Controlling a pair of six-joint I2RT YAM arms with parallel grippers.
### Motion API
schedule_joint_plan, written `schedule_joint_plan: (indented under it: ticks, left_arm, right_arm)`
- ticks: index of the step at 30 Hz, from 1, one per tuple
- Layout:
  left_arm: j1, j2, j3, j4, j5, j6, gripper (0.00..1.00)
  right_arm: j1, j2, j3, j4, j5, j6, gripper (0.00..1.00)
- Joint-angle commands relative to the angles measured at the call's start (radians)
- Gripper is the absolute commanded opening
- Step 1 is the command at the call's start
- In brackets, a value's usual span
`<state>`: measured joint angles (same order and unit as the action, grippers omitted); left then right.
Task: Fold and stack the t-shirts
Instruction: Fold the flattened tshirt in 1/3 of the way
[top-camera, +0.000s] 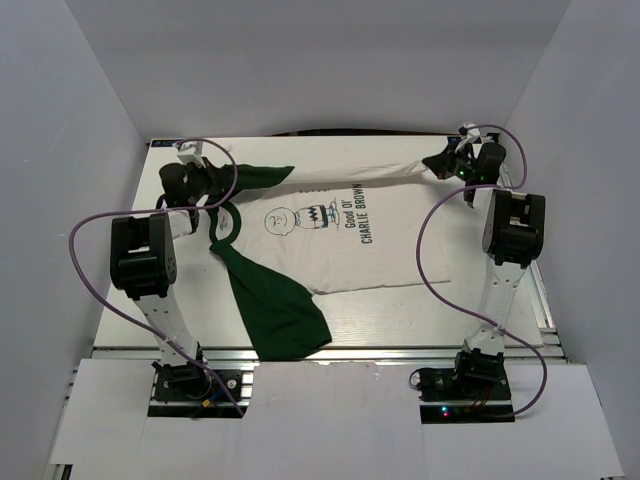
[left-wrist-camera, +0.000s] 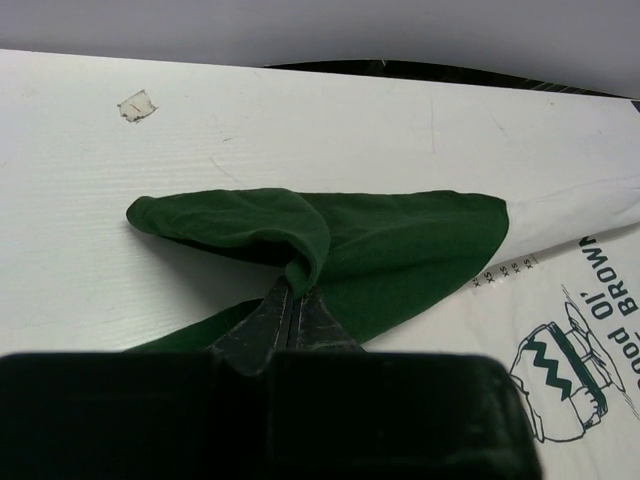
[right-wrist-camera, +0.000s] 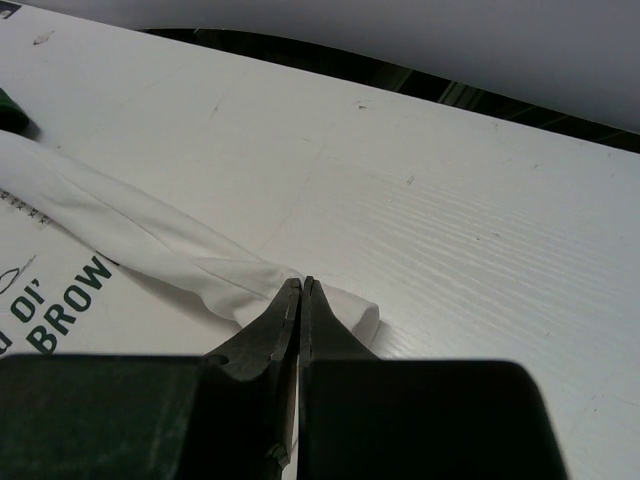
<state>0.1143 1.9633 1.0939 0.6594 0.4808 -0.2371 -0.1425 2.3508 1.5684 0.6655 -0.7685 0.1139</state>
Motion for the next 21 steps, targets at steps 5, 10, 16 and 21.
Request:
schedule_joint_plan:
  ticks: [5,10,16,21]
  left_arm:
    - [0.021,-0.104,-0.043,0.032,0.002,-0.004,0.0]
    - [0.024,-0.11,-0.052,0.032,0.004,-0.005,0.0]
    - [0.025,-0.13,-0.078,0.034,0.008,-0.013,0.0]
    - [0.027,-0.147,-0.104,0.034,0.007,-0.01,0.0]
  right_arm:
    - [-0.023,-0.082,-0.034,0.06,-0.049,0.026,0.0]
    - [-0.028,-0.085,-0.045,0.043,-0.046,0.021,0.0]
    - [-0.028,-0.085,-0.039,-0.006,-0.025,0.0,0.0]
    - [-0.028,-0.082,-0.031,-0.037,-0.014,-0.011,0.0]
